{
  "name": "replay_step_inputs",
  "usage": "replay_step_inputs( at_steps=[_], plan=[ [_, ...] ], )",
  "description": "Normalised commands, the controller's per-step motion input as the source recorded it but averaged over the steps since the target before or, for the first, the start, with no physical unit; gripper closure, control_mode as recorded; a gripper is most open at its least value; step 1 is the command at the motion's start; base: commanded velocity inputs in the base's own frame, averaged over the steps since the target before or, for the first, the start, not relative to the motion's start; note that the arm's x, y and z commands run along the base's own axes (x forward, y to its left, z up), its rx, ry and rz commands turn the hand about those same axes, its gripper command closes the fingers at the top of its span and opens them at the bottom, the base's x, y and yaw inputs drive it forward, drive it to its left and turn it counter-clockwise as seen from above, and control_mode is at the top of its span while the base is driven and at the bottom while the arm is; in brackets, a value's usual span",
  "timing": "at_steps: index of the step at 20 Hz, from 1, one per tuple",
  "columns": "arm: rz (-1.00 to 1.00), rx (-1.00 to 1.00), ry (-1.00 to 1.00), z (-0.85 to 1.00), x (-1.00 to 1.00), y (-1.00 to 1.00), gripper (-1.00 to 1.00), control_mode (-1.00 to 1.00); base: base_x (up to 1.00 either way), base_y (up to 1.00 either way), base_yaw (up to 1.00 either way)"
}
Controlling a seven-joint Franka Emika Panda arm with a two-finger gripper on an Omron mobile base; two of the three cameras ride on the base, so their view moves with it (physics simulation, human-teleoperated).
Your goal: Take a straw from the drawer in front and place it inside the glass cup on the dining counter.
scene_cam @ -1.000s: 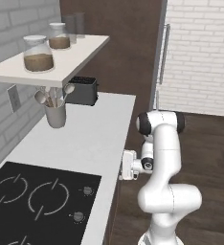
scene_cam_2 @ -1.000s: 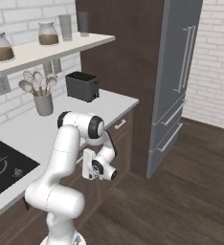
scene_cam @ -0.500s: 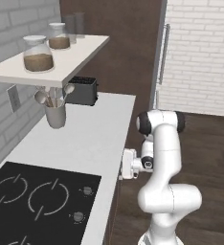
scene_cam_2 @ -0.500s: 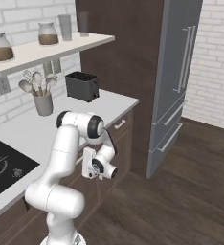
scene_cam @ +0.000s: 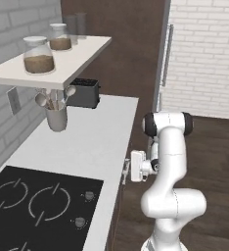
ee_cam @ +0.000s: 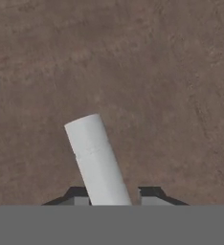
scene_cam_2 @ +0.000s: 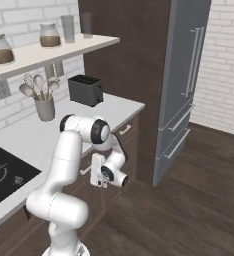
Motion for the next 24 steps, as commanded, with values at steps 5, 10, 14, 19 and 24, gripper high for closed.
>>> replay_step_inputs(
  at_steps=[5, 10, 14, 19, 24],
  plan=[
    [0.0, 0.16, -0.05, 0.18, -0.91, -0.48, 1.0, -1.0, 0.0, 0.0, 0.0],
    [0.0, 0.18, -0.07, 0.24, -0.97, -0.56, 1.0, -1.0, 0.0, 0.0, 0.0],
    [0.0, 0.2, -0.03, 0.25, -0.94, -0.59, 1.0, -1.0, 0.0, 0.0, 0.0],
    [0.0, 0.2, -0.01, 0.16, -0.89, -0.6, 1.0, -1.0, 0.0, 0.0, 0.0],
    [0.0, 0.1, 0.0, -0.01, -0.42, -0.31, -1.0, -1.0, 0.0, 0.0, 0.0]
  ],
)
